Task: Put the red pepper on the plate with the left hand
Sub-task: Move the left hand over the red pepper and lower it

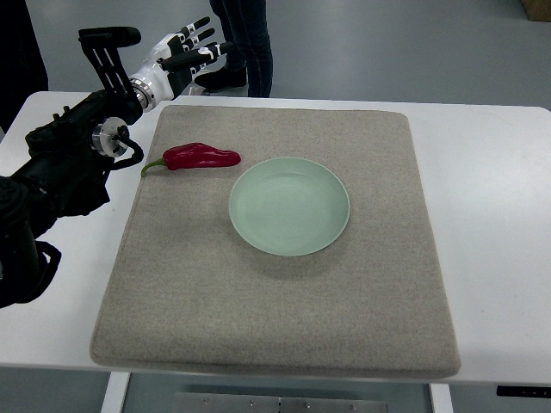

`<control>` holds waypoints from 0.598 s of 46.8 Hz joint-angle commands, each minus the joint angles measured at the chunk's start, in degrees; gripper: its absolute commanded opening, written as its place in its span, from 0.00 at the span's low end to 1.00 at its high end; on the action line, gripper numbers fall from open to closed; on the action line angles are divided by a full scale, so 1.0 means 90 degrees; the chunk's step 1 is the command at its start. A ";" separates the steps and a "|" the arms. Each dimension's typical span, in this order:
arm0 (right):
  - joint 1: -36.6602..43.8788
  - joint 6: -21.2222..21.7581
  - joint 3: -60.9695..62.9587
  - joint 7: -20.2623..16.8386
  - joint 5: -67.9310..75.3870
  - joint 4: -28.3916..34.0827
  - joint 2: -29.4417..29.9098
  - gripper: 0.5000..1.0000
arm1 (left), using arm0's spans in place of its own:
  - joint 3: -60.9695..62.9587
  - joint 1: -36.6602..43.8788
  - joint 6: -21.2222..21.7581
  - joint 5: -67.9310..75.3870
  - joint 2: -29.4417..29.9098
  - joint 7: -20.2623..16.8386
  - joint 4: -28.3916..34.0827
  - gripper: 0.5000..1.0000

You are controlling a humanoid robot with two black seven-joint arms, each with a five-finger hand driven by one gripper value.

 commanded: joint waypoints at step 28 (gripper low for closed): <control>0.0000 0.0000 -0.0004 0.0000 -0.0001 0.0008 0.0000 0.86 | 0.0140 -0.0184 -0.0116 0.5975 0.1400 0.0007 -0.2091 0.96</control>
